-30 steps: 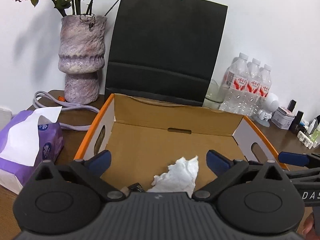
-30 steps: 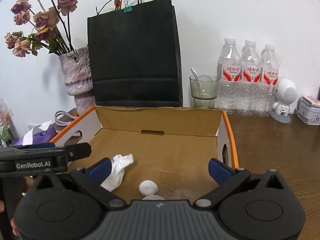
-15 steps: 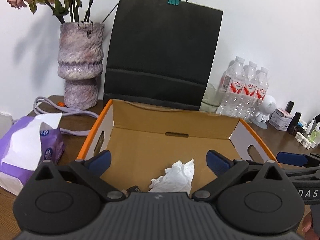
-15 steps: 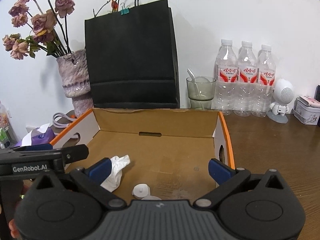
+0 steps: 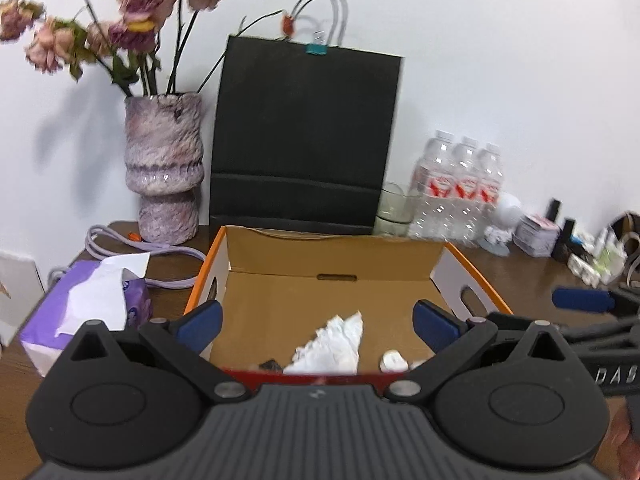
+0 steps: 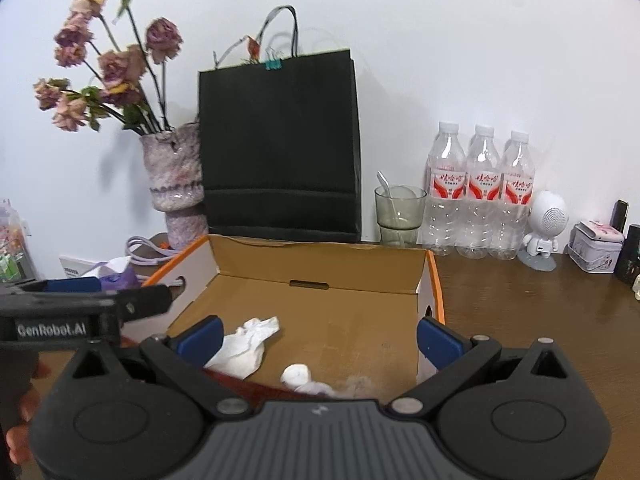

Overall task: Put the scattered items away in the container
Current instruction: 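Grasp the purple pouch with the right gripper while the left grasps the white plush toy, then lift the purple pouch and plush toy into the box and open both grippers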

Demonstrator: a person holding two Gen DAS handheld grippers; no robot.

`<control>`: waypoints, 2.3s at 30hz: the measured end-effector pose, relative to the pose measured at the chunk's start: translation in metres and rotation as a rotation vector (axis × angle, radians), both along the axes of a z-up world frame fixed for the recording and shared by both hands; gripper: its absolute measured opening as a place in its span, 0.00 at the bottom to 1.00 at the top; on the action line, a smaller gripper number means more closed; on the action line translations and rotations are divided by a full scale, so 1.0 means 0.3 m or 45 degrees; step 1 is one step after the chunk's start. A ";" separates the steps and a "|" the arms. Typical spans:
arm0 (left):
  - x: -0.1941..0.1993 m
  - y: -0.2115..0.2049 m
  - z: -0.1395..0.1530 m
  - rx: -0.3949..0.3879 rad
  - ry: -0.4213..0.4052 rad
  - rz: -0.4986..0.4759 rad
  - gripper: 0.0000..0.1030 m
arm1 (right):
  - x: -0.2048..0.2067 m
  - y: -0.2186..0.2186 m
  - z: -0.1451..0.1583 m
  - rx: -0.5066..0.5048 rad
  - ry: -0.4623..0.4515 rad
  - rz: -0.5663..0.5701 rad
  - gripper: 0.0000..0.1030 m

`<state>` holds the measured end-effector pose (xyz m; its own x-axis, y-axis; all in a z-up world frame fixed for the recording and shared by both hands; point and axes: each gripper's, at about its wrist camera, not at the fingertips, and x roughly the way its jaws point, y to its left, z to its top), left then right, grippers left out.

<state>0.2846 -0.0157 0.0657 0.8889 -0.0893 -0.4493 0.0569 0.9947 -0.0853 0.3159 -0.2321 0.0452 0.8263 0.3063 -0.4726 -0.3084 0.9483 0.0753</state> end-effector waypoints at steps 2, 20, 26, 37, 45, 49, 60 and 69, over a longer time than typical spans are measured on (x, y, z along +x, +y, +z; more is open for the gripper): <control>-0.046 -0.006 0.002 0.019 0.004 -0.026 1.00 | -0.049 -0.008 0.005 0.001 -0.004 0.015 1.00; -0.314 0.054 -0.201 -0.010 0.209 -0.033 1.00 | -0.404 -0.036 -0.199 -0.170 0.007 0.080 1.00; -0.309 0.067 -0.257 -0.052 0.248 0.009 1.00 | -0.396 -0.013 -0.279 -0.116 0.086 0.066 1.00; -0.267 0.059 -0.306 -0.117 0.280 -0.065 0.79 | -0.343 -0.006 -0.325 -0.012 0.188 0.094 0.90; -0.275 0.066 -0.315 -0.169 0.277 -0.102 0.53 | -0.296 -0.050 -0.343 0.191 0.261 0.103 0.27; -0.310 0.079 -0.284 -0.178 0.243 -0.106 0.52 | -0.313 -0.090 -0.322 0.293 0.259 0.129 0.03; -0.420 0.069 -0.162 -0.138 0.082 -0.102 0.47 | -0.466 -0.062 -0.147 0.225 -0.033 0.178 0.02; -0.469 0.049 -0.083 -0.146 -0.034 -0.105 0.46 | -0.509 -0.073 -0.059 0.230 -0.133 0.169 0.02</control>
<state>0.1440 -0.0009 0.0409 0.8878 -0.2122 -0.4083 0.1420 0.9703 -0.1956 0.1631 -0.2539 0.0276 0.8148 0.4870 -0.3146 -0.4441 0.8731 0.2013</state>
